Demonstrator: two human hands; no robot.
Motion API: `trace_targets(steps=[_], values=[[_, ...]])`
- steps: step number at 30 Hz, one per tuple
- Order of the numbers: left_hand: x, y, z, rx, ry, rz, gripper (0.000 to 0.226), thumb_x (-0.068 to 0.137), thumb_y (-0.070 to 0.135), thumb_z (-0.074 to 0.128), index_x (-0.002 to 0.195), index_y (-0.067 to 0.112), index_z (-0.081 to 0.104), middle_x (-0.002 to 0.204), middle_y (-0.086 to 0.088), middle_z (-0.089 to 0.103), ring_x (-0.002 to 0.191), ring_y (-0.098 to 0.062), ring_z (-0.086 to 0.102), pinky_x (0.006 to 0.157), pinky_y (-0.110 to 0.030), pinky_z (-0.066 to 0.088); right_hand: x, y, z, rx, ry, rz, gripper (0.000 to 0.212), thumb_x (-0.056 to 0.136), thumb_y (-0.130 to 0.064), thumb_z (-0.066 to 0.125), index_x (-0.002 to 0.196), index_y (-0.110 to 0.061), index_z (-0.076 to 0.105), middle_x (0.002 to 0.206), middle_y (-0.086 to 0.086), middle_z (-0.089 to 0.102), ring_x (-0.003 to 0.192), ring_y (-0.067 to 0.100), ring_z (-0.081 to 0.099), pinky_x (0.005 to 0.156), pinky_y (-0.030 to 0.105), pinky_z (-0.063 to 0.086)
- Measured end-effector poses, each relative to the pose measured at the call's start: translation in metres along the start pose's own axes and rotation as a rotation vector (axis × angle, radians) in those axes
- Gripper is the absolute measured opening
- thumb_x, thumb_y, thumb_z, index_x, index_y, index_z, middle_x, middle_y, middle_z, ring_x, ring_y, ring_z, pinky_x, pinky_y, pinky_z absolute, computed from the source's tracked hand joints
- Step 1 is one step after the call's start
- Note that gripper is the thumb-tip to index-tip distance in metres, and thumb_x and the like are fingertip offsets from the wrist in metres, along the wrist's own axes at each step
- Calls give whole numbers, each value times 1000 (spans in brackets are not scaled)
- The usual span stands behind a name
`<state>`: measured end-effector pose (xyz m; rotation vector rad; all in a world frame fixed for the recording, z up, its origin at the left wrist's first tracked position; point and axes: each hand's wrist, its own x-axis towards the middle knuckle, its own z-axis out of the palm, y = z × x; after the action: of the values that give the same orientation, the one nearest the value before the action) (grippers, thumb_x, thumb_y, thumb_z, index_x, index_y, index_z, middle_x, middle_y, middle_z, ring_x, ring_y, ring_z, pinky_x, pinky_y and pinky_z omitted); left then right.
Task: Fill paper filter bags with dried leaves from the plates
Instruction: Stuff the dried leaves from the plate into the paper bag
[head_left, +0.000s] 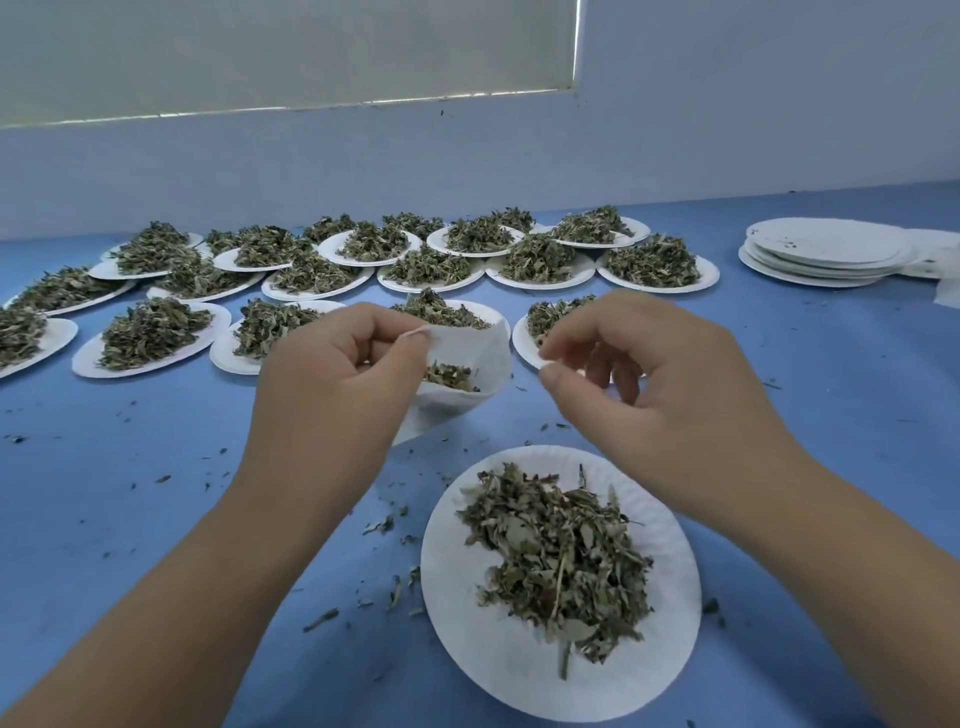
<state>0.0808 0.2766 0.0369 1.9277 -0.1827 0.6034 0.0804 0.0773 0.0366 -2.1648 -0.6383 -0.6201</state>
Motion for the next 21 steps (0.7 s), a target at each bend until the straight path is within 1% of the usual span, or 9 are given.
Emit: trace_targets(steps=[1, 4, 6, 8, 11, 13, 15, 19, 21], values=[[1, 0, -1, 2, 17, -1, 23, 90, 16, 62, 73, 29, 69, 50, 10, 48, 39, -4, 33, 39, -16, 29, 0, 0, -1, -25, -84, 31, 3, 84, -36, 63, 87, -35, 62, 82, -18, 58, 76, 8, 55, 65, 7, 37], [2, 1, -3, 29, 35, 13, 22, 91, 18, 62, 73, 30, 68, 51, 10, 48, 40, -4, 35, 40, -12, 28, -4, -1, 3, -134, -409, 61, 31, 80, -55, 53, 107, -43, 62, 96, -23, 53, 88, -5, 50, 68, 7, 36], [1, 2, -3, 41, 32, 23, 24, 91, 16, 62, 74, 31, 67, 53, 9, 49, 41, -3, 37, 40, -10, 28, -7, -3, 9, -212, -560, 40, 42, 83, -57, 49, 123, -44, 56, 107, -26, 46, 95, -11, 44, 70, 7, 35], [1, 2, -2, 62, 25, 28, 24, 91, 15, 62, 74, 31, 67, 53, 9, 48, 42, -3, 38, 41, -9, 28, -10, -4, 12, -246, -646, 19, 45, 84, -52, 48, 129, -44, 52, 112, -28, 40, 99, -8, 42, 77, 10, 36], [1, 1, 0, 89, 6, 23, 23, 91, 14, 61, 74, 28, 66, 54, 0, 44, 44, -5, 35, 42, -10, 28, -11, -6, 12, -271, -704, 10, 50, 82, -52, 46, 132, -44, 48, 113, -28, 38, 104, -5, 44, 86, 21, 45], [1, 0, 1, 107, -5, 29, 23, 91, 14, 61, 73, 27, 65, 56, -6, 45, 45, -7, 34, 42, -12, 28, -10, -7, 12, -293, -725, 8, 50, 83, -51, 47, 133, -44, 47, 113, -27, 39, 103, -2, 46, 89, 26, 46], [1, 0, 1, 109, -7, 36, 24, 91, 14, 61, 72, 28, 64, 54, -3, 43, 46, -8, 34, 42, -13, 28, -10, -7, 12, -301, -736, 13, 46, 86, -48, 50, 132, -44, 47, 113, -25, 40, 101, -2, 46, 89, 26, 45], [1, -1, 2, 127, -19, 54, 27, 91, 14, 62, 71, 30, 64, 56, -7, 44, 47, -8, 33, 42, -13, 28, -10, -9, 13, -307, -750, 14, 37, 90, -48, 52, 126, -41, 53, 110, -21, 43, 98, 0, 46, 87, 28, 44], [0, -1, 2, 128, -22, 50, 28, 91, 13, 62, 69, 30, 63, 52, 0, 40, 45, -8, 34, 40, -11, 27, -11, -9, 14, -313, -760, 22, 36, 90, -50, 53, 125, -40, 54, 110, -20, 43, 99, 2, 48, 86, 28, 44]])
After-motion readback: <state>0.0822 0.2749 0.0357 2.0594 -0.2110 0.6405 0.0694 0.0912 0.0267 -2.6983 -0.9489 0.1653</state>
